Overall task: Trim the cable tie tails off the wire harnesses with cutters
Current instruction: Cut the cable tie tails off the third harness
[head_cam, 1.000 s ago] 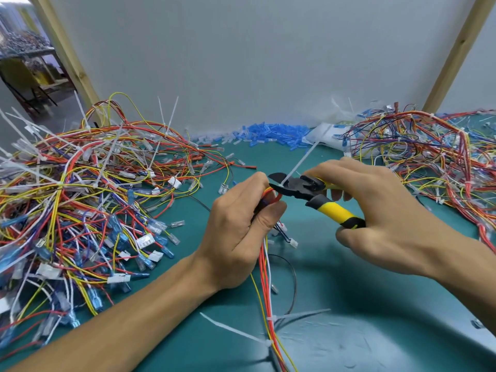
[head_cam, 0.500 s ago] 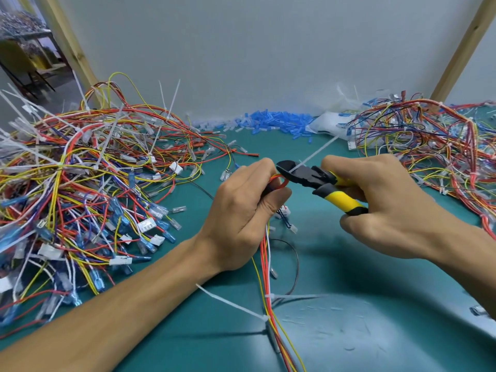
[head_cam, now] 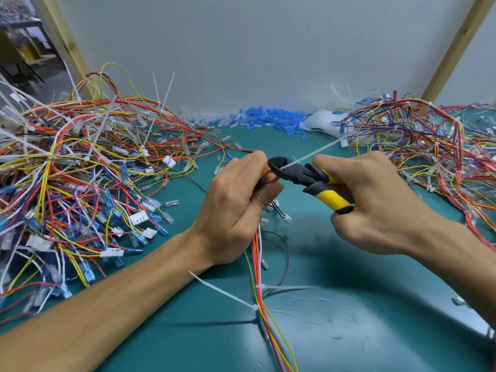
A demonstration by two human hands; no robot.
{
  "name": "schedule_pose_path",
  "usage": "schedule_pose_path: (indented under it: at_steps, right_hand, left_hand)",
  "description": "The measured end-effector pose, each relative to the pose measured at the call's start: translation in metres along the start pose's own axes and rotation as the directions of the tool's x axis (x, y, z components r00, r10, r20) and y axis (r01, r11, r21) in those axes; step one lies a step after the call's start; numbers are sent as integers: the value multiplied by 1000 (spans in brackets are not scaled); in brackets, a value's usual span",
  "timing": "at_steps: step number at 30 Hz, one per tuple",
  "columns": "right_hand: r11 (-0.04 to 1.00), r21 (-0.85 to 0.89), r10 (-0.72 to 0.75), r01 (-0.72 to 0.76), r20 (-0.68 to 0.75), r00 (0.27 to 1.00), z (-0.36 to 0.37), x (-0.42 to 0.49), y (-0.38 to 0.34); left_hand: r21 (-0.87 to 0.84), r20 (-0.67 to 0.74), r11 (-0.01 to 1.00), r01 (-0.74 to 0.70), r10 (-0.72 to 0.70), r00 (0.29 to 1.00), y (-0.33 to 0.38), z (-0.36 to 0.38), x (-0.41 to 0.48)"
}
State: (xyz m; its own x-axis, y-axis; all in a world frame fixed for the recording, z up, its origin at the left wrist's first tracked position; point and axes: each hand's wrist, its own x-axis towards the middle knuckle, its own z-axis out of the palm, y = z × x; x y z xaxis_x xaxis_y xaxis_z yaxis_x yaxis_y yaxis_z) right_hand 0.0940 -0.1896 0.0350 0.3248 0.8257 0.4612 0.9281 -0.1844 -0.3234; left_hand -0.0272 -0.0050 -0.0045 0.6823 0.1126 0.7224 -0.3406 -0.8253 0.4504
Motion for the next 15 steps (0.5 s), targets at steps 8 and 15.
schedule_pose_path:
  at_steps: [8,15]
  right_hand:
    - [1000,12,-3,3,1,1000,1,-1,-1]
    - [1000,14,-17,18,-17,1000,1,-1,-1]
  left_hand:
    - [-11,-7,1000,5,-5,1000,-2,1,-1]
    - [-31,-8,1000,-5,5,1000,-2,1,-1]
